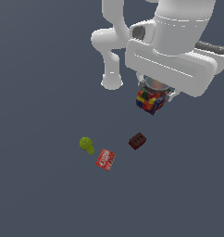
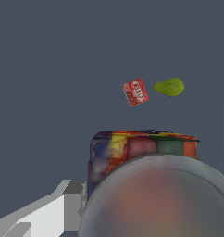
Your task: Pick up a designated object from a clutter of objects.
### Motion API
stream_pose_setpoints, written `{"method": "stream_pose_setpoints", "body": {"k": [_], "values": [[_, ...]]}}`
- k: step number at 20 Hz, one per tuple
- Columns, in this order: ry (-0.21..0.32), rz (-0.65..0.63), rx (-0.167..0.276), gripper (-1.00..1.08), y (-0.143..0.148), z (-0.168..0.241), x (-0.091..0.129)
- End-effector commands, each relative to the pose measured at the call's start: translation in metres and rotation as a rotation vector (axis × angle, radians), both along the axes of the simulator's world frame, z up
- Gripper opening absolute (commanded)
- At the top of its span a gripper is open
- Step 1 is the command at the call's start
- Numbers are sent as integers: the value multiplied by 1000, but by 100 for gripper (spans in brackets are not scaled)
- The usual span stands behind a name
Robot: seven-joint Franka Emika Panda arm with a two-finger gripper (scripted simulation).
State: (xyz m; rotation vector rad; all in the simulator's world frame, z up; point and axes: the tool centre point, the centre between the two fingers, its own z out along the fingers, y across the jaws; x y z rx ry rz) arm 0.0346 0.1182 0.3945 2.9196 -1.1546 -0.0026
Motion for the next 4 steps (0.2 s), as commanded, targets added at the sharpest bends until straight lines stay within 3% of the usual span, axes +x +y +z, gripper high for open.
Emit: {"method": "stream_pose_setpoints", "body": {"k": [1, 4], "values": [[-2, -1, 1, -100, 4, 8, -1], [-2, -1, 1, -100, 6, 10, -1]]}}
